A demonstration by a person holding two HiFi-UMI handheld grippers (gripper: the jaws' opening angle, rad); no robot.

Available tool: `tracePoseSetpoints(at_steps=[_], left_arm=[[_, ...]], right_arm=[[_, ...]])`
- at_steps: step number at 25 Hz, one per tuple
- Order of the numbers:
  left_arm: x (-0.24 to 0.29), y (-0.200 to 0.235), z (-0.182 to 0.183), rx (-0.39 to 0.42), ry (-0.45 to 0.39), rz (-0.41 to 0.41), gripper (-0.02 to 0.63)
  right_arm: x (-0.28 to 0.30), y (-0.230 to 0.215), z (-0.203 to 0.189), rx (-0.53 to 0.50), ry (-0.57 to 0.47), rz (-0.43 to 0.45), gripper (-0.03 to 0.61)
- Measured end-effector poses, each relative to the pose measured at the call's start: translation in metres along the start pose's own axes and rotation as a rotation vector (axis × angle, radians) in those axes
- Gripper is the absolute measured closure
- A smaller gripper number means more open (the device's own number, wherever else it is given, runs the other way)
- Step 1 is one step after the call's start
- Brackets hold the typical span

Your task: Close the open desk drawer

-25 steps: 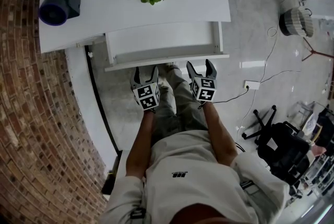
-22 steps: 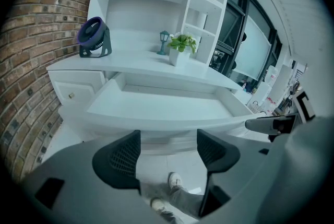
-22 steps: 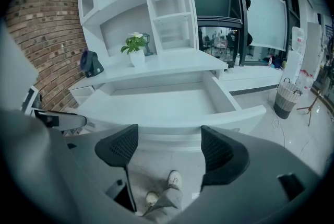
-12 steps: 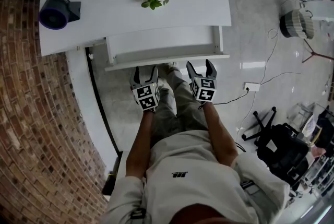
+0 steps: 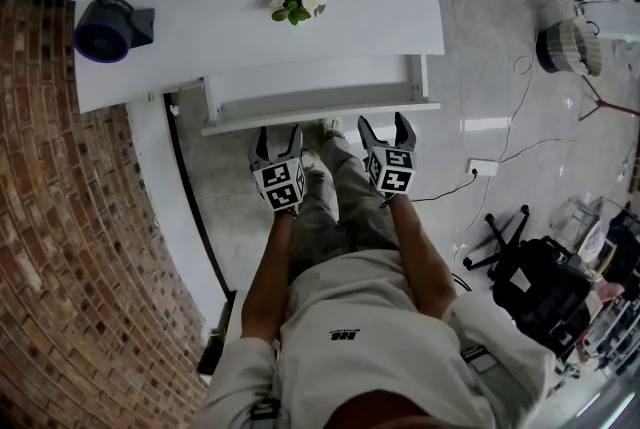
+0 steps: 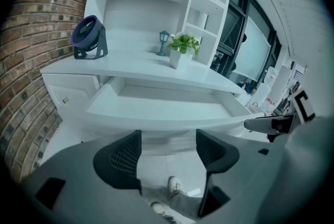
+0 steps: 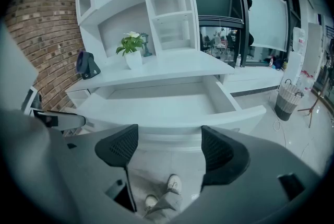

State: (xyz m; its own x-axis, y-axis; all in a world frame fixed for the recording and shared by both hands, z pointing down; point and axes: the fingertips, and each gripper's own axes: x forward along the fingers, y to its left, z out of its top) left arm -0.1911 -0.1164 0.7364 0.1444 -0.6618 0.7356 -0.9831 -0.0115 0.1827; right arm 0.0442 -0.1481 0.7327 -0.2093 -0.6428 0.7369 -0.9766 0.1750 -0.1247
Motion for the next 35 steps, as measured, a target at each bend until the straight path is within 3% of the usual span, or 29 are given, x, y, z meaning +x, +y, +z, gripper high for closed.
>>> tracePoseSetpoints(at_steps=[35], left_arm=[[0.035,0.008,0.040,0.018,-0.016,0.016,0.290]], right_arm=[[0.035,-0.007,0.040,-0.001,0.001,-0.004,0.216]])
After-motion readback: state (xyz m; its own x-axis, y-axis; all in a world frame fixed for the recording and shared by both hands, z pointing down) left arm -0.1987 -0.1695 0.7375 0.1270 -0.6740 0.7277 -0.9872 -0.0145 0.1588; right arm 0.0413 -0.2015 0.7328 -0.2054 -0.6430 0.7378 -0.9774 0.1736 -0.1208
